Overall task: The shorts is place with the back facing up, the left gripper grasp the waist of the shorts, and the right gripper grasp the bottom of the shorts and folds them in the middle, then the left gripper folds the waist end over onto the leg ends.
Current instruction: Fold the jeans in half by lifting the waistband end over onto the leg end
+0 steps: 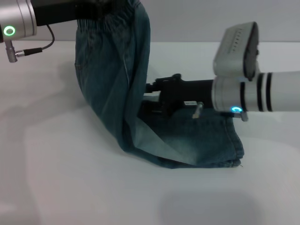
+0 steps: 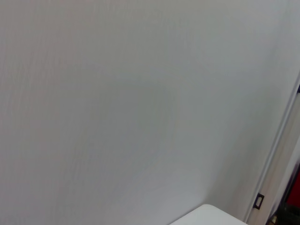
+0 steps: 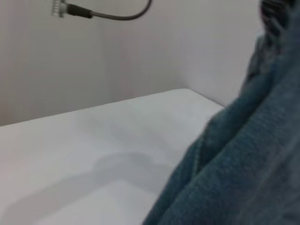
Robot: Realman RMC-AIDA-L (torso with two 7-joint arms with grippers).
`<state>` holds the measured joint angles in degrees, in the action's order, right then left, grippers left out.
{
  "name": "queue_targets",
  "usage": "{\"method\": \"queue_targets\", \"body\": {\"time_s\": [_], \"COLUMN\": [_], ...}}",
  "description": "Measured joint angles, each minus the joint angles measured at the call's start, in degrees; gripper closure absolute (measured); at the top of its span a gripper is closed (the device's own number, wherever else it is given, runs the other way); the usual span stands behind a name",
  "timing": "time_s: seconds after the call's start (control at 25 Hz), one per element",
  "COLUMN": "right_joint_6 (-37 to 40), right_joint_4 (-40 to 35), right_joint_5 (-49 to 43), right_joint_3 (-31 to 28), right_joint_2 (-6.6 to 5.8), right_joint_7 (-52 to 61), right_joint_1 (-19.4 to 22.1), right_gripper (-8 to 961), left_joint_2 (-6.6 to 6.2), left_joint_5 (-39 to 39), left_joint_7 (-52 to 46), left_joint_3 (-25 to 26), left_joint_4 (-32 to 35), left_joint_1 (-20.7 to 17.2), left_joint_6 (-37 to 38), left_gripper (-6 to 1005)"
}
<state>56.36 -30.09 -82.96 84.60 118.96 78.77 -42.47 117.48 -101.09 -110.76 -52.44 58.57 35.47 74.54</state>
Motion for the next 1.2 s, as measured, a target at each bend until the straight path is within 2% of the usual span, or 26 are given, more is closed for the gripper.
{"method": "queue_targets", "body": {"time_s": [0.12, 0.32, 0.4, 0.48, 0.72, 0.84, 1.2], "right_joint_6": [-0.1, -0.2, -0.9, -1.2, -2.6, -2.7, -3.0], "right_joint_4": [-1.7, -3.7, -4.5, -4.5, -3.6, -3.2, -1.9], "right_joint_5": [-0.2, -0.3, -0.3, -0.2, 0.2, 5.4, 10.5], "right_joint_3": [-2.7, -6.5, -11.3, -13.0, -26.4, -32.2, -34.4], "right_joint_2": [-0.28, -0.38, -0.39, -0.39, -0.34, -0.25, -0.46], "right_joint_7": [0.0, -0.4, -1.9, -3.0, -7.9, -11.6, -15.5], "right_joint_1": [3.5, 6.9, 9.2, 9.6, 10.9, 12.0, 13.0], "right_gripper": [495, 494, 494, 495, 494, 494, 495], "left_joint_2": [-0.06, -0.07, -0.07, -0.07, 0.16, 0.4, 0.66], "left_joint_5": [-0.2, -0.3, -0.3, -0.3, -0.3, 0.2, 1.3], "left_joint_7": [0.0, 0.0, 0.0, 0.0, 0.5, 1.1, 1.4], "left_joint_3": [-0.1, -0.4, -0.4, -0.4, -0.8, -2.4, -10.1], "left_joint_4": [-0.4, -0.4, -0.4, -0.4, -0.6, -1.0, -2.0], "left_joint_1": [-0.5, -1.2, -1.7, -2.0, -2.9, -3.3, -3.5], "left_joint_6": [0.3, 0.5, 1.1, 1.9, 3.9, 4.3, 3.9], "left_gripper": [966, 966, 966, 966, 964, 961, 955]}}
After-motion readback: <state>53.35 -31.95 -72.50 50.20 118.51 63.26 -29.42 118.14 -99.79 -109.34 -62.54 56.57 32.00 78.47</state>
